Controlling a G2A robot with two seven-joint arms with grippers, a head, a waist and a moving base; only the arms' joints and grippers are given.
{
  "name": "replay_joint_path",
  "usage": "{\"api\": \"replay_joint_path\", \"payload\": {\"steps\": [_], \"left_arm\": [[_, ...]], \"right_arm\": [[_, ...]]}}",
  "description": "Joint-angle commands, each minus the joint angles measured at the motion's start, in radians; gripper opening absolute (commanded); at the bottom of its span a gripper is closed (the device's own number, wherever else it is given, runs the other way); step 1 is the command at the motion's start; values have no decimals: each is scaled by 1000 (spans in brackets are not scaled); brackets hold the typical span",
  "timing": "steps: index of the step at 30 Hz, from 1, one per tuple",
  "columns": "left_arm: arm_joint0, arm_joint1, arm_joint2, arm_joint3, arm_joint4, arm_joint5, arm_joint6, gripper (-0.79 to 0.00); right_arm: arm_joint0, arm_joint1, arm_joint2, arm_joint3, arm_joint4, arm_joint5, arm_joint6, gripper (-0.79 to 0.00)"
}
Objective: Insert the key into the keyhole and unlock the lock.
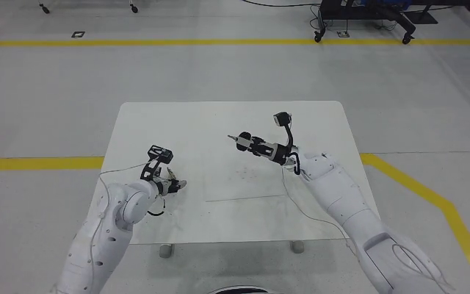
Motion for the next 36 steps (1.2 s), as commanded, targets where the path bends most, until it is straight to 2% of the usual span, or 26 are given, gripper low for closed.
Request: {"api": "replay_joint_path", "payload": {"steps": [1, 10, 12, 15, 17, 26, 33, 36], "left_arm": [[-14, -3, 14, 14, 9, 5, 4, -151], [-45, -9, 33, 16, 41, 34, -1, -175], [-48, -10, 38, 16, 41, 29, -1, -262], [-61, -13, 49, 30, 40, 26, -3, -317], [-71, -16, 56, 42, 40, 28, -3, -385], [-86, -20, 67, 47, 60, 34, -4, -443], [-60, -18, 56, 17, 75, 38, -10, -502], [-46, -17, 47, 2, 81, 39, -12, -486]], "right_arm": [[0, 0, 0, 0, 0, 0, 0, -785], [0, 0, 0, 0, 0, 0, 0, -785], [0, 0, 0, 0, 0, 0, 0, -785], [0, 0, 0, 0, 0, 0, 0, -785], [0, 0, 0, 0, 0, 0, 0, -785], [0, 0, 0, 0, 0, 0, 0, -785], [0, 0, 0, 0, 0, 0, 0, -785], [0, 0, 0, 0, 0, 0, 0, -785]]}}
